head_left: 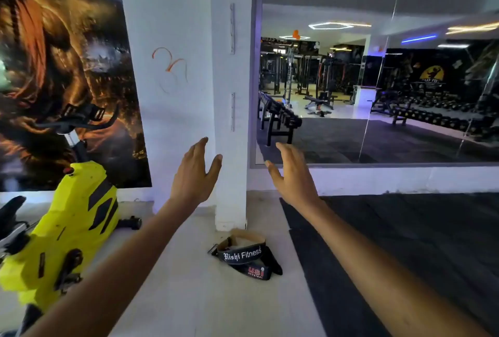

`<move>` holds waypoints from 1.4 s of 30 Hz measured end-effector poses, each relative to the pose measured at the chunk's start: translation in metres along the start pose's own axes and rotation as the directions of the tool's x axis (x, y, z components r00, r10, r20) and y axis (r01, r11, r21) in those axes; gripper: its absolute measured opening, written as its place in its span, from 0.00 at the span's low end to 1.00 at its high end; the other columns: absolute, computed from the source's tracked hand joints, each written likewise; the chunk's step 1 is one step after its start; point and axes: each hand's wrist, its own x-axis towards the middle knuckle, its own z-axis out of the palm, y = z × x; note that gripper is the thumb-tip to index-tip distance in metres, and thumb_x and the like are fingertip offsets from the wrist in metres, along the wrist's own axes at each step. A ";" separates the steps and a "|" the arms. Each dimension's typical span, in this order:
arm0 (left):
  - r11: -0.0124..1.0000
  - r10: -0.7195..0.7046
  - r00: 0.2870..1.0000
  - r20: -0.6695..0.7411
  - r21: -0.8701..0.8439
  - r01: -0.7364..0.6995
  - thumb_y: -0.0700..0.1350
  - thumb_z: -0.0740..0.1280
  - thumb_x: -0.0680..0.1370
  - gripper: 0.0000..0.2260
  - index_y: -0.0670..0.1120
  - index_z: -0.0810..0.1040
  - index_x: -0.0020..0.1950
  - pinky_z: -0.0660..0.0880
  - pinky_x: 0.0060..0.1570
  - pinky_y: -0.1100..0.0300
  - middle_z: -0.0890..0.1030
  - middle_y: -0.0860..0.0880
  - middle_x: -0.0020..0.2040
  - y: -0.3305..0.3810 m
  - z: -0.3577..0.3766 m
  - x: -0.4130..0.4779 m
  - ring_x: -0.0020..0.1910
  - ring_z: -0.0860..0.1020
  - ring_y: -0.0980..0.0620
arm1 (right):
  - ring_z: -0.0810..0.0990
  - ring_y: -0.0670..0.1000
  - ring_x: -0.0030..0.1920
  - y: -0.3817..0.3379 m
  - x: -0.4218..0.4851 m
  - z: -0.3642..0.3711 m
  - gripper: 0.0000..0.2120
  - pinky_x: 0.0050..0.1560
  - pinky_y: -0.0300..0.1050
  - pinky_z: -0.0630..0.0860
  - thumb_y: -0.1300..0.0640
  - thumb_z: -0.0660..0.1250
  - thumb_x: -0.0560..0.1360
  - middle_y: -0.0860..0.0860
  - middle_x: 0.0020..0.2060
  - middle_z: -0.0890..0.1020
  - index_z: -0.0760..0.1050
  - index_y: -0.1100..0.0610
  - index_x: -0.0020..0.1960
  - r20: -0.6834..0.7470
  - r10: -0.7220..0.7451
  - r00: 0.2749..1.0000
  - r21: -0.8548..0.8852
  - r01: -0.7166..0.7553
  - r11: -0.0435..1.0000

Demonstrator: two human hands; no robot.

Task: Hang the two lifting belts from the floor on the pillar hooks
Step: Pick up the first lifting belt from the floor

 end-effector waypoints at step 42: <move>-0.043 -0.827 -0.104 0.553 0.123 0.992 0.42 0.64 0.77 0.06 0.45 0.74 0.39 0.67 0.31 0.61 0.76 0.46 0.35 -0.523 0.691 0.269 0.31 0.73 0.50 | 0.79 0.59 0.53 0.488 0.083 0.780 0.12 0.46 0.45 0.67 0.63 0.72 0.72 0.61 0.49 0.81 0.77 0.65 0.53 0.966 0.260 -0.013 -0.225 -0.543 0.809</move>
